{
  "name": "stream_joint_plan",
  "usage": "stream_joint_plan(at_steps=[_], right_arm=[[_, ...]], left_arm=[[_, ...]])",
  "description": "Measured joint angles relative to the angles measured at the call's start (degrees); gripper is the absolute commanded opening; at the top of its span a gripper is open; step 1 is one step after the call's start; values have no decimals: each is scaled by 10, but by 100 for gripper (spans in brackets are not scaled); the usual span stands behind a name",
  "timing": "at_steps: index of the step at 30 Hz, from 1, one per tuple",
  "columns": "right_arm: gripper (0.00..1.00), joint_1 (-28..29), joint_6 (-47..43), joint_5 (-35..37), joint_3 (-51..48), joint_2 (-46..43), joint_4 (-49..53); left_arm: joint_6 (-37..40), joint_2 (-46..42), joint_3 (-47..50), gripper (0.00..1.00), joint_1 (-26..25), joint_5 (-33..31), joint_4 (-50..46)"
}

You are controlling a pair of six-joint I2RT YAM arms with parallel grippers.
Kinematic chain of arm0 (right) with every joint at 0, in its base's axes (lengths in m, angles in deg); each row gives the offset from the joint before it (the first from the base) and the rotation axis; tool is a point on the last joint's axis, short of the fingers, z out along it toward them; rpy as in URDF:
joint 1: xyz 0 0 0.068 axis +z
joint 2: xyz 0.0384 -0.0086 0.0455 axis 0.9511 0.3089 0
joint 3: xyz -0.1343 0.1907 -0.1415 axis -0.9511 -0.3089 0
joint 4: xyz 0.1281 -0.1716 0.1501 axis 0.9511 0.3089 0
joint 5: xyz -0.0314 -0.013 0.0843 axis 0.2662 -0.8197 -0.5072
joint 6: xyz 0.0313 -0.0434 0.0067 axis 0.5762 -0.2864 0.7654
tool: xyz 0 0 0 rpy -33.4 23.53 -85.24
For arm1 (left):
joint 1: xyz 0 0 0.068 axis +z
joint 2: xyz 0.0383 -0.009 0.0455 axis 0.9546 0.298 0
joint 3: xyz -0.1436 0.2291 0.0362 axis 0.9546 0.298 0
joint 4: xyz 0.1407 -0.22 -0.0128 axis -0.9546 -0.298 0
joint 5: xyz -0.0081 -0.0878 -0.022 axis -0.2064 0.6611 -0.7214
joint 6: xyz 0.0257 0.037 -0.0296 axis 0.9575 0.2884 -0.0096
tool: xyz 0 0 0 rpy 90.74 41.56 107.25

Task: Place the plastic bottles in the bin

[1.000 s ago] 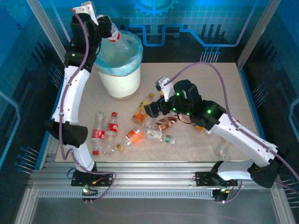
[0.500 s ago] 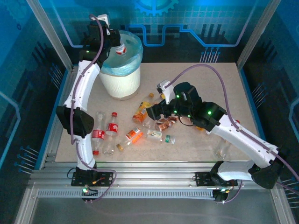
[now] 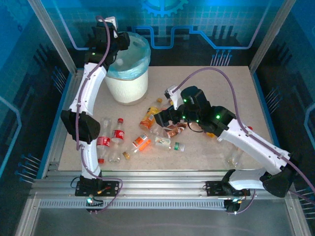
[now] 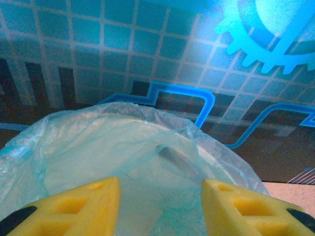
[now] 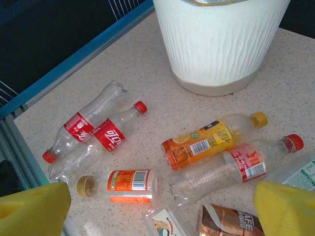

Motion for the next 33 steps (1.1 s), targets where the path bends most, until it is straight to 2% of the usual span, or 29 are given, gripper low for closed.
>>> stream_joint_plan(at_steps=[9,13,18,26,33], right_arm=[[96,0,2,-9,2,18,3],[94,0,2,-16,5,28,14],[88,0,-20,-26,16,41,31],[88,6,-99,-45,28,86,63],[82,73,-118,-43,77,193,76]], left_arm=[[-2,-15,-2,47,0,24,-26],[-2,-67,27,47,0,47,-43],[-1,-216,164,49,0,86,-42],[16,-469,448,56,-1,135,-44],[4,-595,624,61,-1,135,-118]])
